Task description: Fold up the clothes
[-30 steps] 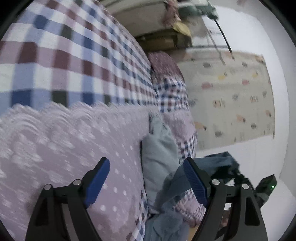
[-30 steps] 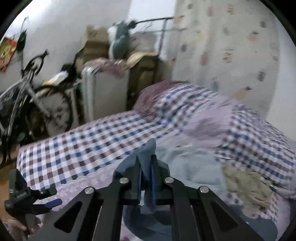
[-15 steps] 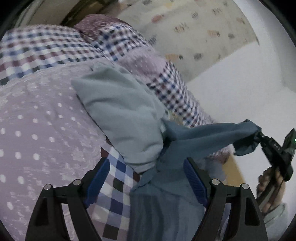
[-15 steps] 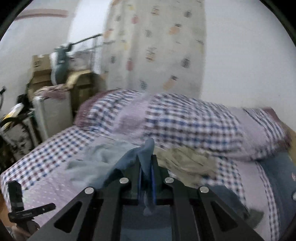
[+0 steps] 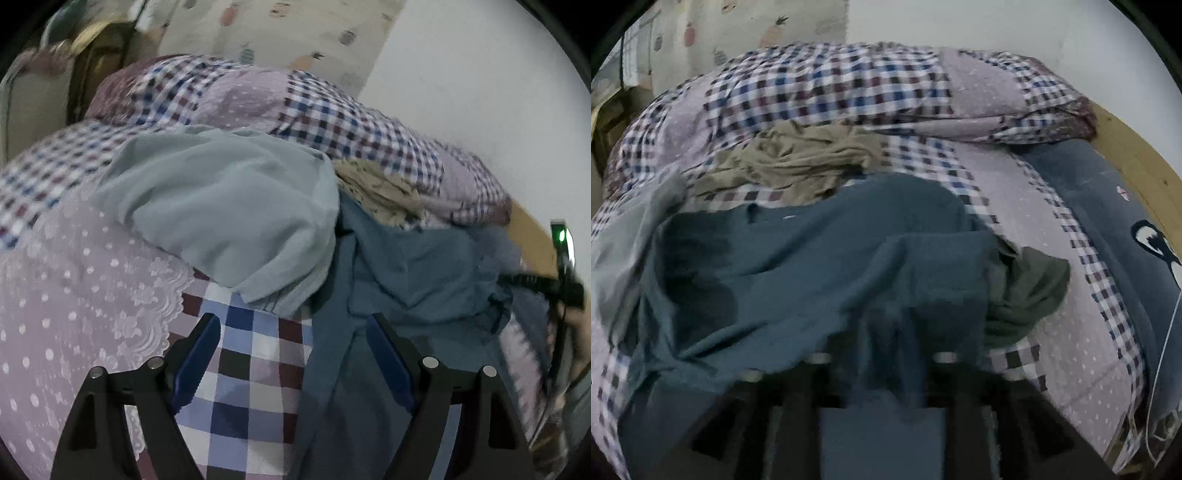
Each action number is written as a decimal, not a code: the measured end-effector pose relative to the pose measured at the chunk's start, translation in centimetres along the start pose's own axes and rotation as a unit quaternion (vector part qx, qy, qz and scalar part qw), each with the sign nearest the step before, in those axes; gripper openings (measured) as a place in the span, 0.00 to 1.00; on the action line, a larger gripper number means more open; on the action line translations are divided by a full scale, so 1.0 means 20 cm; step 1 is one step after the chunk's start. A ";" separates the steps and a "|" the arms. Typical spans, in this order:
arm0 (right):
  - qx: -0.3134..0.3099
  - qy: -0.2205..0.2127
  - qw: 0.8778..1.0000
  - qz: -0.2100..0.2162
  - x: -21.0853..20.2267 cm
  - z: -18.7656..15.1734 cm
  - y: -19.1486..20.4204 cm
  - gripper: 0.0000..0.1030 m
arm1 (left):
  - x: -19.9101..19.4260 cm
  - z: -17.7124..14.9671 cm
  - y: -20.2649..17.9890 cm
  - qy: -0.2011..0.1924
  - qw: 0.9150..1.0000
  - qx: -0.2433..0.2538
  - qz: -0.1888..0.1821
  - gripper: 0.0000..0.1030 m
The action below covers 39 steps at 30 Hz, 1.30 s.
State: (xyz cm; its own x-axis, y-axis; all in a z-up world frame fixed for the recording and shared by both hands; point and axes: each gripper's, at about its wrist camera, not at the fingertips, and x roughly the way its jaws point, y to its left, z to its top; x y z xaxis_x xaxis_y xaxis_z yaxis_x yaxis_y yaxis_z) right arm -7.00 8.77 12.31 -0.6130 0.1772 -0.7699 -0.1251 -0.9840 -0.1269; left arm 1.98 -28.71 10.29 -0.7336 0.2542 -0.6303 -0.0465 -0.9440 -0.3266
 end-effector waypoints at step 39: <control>-0.268 0.071 0.903 0.327 0.35 0.23 1.16 0.01 | 0.52 -0.09 -0.51 0.046 0.942 0.290 0.162 0.01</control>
State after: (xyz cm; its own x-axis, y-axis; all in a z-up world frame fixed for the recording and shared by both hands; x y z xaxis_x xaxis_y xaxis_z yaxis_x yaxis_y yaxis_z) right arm -17.73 -12.77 6.87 -0.3080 -0.4116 -0.8577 0.6470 -0.7516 0.1284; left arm -3.93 -16.12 5.67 -0.7127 -0.0750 -0.6974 -0.2124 -0.9245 0.3164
